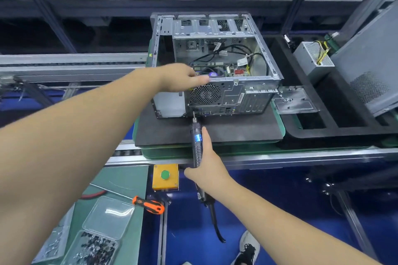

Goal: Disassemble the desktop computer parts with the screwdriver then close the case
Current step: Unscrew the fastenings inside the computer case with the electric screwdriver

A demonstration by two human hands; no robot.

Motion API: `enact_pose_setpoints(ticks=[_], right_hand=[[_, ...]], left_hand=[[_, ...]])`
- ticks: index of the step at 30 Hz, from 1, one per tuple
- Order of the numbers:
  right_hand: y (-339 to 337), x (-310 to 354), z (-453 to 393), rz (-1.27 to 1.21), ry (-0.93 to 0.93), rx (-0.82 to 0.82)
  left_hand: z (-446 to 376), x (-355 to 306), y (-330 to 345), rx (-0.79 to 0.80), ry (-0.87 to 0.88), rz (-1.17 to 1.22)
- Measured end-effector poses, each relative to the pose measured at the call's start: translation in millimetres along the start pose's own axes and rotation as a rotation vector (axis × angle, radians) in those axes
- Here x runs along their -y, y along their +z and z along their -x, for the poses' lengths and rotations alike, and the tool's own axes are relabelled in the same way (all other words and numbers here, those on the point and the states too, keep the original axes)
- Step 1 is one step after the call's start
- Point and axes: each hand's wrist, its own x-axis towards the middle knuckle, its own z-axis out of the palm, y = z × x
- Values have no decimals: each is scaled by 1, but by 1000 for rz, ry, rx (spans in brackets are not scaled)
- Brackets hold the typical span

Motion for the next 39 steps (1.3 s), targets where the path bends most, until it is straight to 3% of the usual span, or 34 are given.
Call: enact_pose_setpoints(ticks=[2, 6, 11, 13, 15, 16, 17, 18, 21, 24, 31, 36, 39], right_hand=[[0, 2, -1, -4, -5, 4], [-2, 6, -4, -27, -25, 9], [-5, 10, -5, -12, -15, 3], [-6, 11, -6, -5, -11, 5], [-6, 12, -6, 0, -9, 13], [-6, 13, -6, 1, -11, 14], [-5, 13, -6, 3, -10, 17], [-5, 14, -6, 5, -8, 21], [-6, 16, -6, 23, 0, 24], [-12, 16, -7, 38, -14, 27], [-15, 19, -6, 54, -19, 44], [-18, 19, -8, 58, -11, 52], [-17, 19, -8, 56, -8, 53]], left_hand=[[-5, 2, 7, 32, 40, -48], [-7, 9, 11, -56, 70, -58], [-2, 3, 16, -67, 10, -70], [10, 0, 19, -382, 30, 32], [30, -6, 33, -885, 14, 357], [40, -11, 48, -1050, -64, 544], [49, -16, 67, -1096, -200, 701], [57, -22, 87, -1024, -351, 811], [53, -29, 134, -586, -694, 1140], [33, -30, 136, -347, -818, 1564], [21, -34, 129, -295, -774, 2080], [22, -41, 129, -387, -792, 2124], [23, -40, 128, -343, -775, 2131]])
